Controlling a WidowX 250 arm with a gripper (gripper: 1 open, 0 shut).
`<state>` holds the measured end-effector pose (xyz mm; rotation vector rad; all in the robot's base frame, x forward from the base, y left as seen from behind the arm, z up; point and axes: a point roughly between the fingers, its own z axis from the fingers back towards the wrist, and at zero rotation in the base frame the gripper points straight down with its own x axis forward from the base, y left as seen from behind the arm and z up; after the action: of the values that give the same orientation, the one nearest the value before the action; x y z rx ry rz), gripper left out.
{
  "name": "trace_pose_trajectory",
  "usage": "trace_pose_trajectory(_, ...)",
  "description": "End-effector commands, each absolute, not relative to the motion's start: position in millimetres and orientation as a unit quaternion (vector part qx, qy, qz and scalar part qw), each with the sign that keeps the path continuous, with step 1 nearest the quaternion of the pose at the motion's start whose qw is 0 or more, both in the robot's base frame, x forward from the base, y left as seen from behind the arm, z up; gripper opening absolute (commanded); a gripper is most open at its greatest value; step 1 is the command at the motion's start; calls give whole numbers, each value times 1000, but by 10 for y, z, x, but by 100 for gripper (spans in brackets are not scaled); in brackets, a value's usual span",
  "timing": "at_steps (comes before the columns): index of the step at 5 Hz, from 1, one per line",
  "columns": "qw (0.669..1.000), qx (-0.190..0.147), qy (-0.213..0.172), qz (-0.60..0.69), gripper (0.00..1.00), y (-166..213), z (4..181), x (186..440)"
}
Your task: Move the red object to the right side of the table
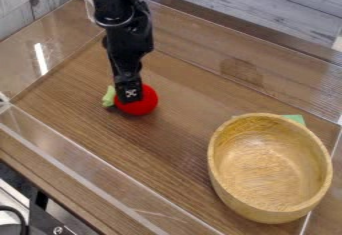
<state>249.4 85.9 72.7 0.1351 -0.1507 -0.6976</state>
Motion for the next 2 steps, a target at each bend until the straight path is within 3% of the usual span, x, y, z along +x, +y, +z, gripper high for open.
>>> trace_pose_trajectory(1,932,71,-94,-344,100,939,698,2565)
trace_pose_trajectory(2,933,64,-97,-341,100,989,600,2603)
